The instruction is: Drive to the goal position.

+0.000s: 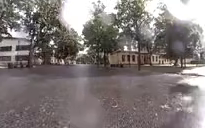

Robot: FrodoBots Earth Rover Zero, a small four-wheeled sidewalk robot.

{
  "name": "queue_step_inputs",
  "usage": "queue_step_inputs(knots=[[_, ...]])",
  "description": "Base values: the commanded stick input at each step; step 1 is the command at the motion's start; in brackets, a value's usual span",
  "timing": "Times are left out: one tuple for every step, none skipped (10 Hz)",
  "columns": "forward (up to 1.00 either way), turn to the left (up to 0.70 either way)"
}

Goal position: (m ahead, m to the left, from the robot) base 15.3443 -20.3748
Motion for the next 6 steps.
queue_step_inputs(knots=[[0.85, 0.00], [0.85, -0.04], [0.85, -0.27], [0.85, -0.34], [0.85, -0.27], [0.85, -0.11]])
